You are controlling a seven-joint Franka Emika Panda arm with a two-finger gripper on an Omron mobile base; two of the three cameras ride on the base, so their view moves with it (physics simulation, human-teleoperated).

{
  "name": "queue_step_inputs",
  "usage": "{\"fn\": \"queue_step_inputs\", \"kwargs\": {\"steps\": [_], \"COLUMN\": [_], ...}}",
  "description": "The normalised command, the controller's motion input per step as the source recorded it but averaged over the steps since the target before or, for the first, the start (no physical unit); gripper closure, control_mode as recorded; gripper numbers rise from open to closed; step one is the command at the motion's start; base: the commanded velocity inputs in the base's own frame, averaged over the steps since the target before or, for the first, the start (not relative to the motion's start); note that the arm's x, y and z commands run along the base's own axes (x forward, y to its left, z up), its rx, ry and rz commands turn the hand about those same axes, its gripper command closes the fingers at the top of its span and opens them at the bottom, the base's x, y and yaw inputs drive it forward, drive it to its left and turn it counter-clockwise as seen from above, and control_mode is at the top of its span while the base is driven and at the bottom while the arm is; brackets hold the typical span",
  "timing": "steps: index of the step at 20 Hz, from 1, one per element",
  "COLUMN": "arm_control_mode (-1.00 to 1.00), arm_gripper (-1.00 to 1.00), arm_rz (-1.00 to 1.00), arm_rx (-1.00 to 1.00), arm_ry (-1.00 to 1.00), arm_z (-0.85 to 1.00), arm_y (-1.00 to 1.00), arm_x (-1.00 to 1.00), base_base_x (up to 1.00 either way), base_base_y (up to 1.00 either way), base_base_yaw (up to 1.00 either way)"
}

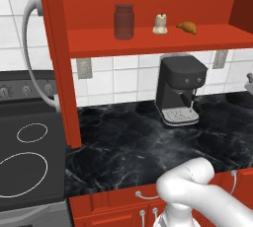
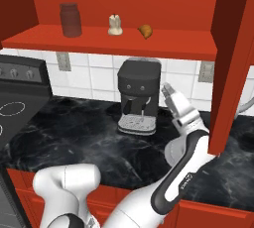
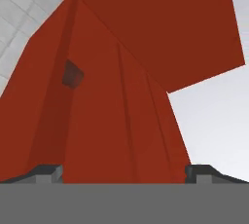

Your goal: Pick the candle and jar from the dining table and place them in the open cabinet. Close the cabinet after placing the objects.

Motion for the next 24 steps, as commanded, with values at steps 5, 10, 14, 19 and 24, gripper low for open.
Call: {"fn": "queue_step_inputs", "kwargs": {"steps": [5, 10, 14, 19, 24], "arm_control_mode": [-1.0, -1.0, -1.0, -1.0, -1.0], "arm_gripper": [-1.0, -1.0, -1.0, -1.0, -1.0], "arm_rz": [0.02, 0.01, 0.01, 0.0, 0.0], "arm_rx": [0.09, 0.1, 0.05, 0.0, 0.0], "arm_ry": [-0.01, 0.0, -0.01, -0.05, 0.0], "arm_z": [-0.08, 0.0, -0.01, 0.0, -0.07], "arm_y": [-0.16, -0.19, -0.23, -0.31, -0.25], "arm_x": [0.07, 0.02, 0.04, 0.0, 0.0], "base_base_x": [0.0, 0.0, 0.0, 0.0, 0.0], "base_base_y": [0.0, 0.0, 0.0, 0.0, 0.0], "base_base_yaw": [0.0, 0.0, 0.0, 0.0, 0.0]}}
